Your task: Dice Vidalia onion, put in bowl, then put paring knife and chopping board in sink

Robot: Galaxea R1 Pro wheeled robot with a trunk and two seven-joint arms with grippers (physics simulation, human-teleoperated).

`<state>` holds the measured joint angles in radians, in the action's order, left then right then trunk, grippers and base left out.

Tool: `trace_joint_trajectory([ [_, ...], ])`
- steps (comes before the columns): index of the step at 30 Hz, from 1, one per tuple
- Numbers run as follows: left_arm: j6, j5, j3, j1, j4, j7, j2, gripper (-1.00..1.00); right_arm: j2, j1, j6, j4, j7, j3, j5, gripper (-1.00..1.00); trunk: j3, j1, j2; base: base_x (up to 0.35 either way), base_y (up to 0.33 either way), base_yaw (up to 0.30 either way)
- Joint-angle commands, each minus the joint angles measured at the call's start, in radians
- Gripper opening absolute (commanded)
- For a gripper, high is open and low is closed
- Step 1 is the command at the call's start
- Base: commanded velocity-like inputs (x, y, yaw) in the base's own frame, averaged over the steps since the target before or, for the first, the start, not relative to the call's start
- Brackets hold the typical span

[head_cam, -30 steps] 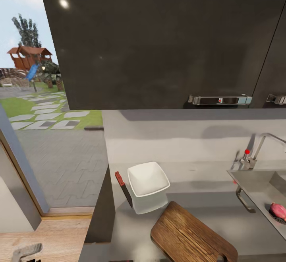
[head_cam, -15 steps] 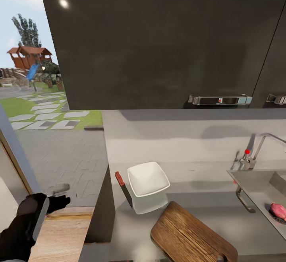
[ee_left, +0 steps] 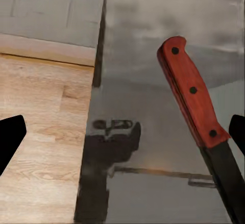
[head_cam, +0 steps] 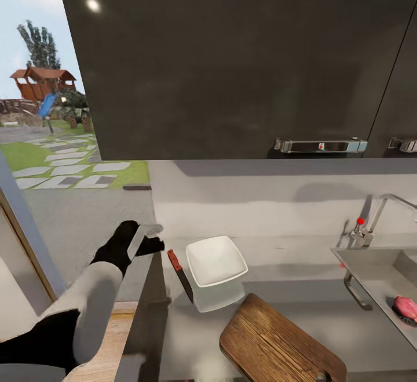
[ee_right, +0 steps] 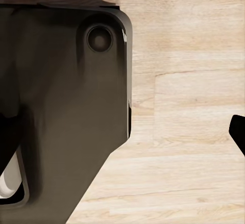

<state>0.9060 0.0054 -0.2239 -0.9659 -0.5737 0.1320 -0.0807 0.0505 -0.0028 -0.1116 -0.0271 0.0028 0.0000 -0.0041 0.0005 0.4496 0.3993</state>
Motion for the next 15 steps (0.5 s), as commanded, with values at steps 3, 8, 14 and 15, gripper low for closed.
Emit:
trace_joint_trajectory([
  [3, -0.001, -0.002, -0.005, -0.027, 0.067, 0.041, -0.073, 1.0, 0.0, 0.0, -0.003, 0.001, 0.0, -0.001, 0.0, 1.0, 0.0, 0.0, 0.001, 0.0, 0.0, 0.0],
  [8, -0.013, -0.002, -0.005, -0.036, 0.084, 0.052, -0.094, 1.0, 0.0, 0.0, -0.003, 0.001, -0.001, -0.001, 0.0, 1.0, 0.0, 0.0, 0.001, 0.0, 0.0, 0.0],
  [14, -0.038, -0.002, -0.005, -0.037, 0.074, 0.045, -0.09, 1.0, 0.0, 0.0, -0.003, 0.001, -0.001, -0.002, -0.001, 1.0, 0.0, 0.0, 0.001, 0.0, 0.0, 0.0],
  [15, -0.039, -0.002, -0.005, -0.037, 0.069, 0.044, -0.087, 1.0, 0.0, 0.0, -0.003, 0.001, -0.001, -0.002, -0.001, 1.0, 0.0, 0.0, 0.001, 0.0, 0.0, 0.0],
])
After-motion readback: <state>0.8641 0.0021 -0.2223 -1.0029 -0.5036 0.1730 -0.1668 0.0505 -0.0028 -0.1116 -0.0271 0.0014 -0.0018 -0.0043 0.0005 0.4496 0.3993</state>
